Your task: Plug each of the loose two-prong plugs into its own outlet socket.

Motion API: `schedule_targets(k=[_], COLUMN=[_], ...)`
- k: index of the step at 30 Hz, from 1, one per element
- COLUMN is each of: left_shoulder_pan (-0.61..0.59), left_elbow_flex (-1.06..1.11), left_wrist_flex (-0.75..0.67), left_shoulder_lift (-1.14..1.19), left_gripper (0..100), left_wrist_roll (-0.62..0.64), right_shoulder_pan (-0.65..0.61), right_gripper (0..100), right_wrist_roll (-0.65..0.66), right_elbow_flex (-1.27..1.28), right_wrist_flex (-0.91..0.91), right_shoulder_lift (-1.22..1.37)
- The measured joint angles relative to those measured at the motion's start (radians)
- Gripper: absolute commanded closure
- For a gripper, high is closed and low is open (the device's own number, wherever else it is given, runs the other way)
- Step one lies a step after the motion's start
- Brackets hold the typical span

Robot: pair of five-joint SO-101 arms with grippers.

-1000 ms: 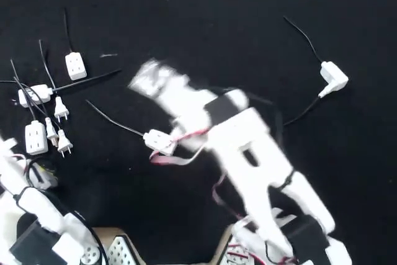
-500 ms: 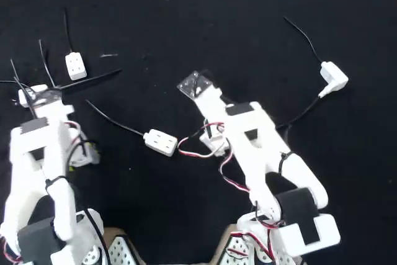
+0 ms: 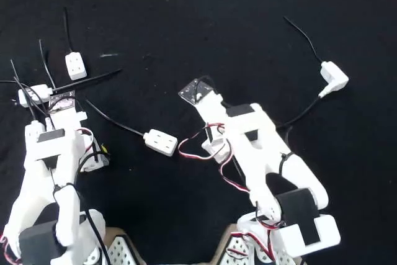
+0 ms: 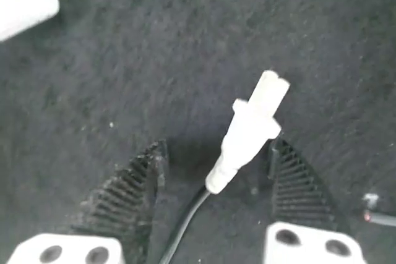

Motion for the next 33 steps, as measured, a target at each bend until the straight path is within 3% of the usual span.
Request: schedule_targets(k=[4, 9, 20, 27, 33], left_shoulder_pan=[0.0, 0.0, 0.0, 0.0, 0.0], left_elbow_flex=[0.0, 0.0, 0.0, 0.0, 0.0], left_wrist_flex=[0.0, 0.0, 0.0, 0.0, 0.0], left_shoulder_lift=[0.0, 0.0, -0.002, -0.002, -0.002], left_gripper=[78, 78, 78, 78, 78], left_wrist_roll=[0.0, 0.0, 0.0, 0.0, 0.0], right_shoulder_pan=[0.02, 0.11, 0.176, 0.008, -0.012], right_gripper=[78.6, 99.5, 98.8, 98.8, 98.8], right_wrist_roll=[0.002, 0.0, -0.014, -0.02, 0.078], right_elbow_flex=[0.026, 0.043, 0.083, 0.206, 0.123], right_wrist_flex=[-0.06, -0.169, -0.18, -0.138, -0.054], right_shoulder_lift=[0.0, 0.0, -0.143, -0.437, -0.694])
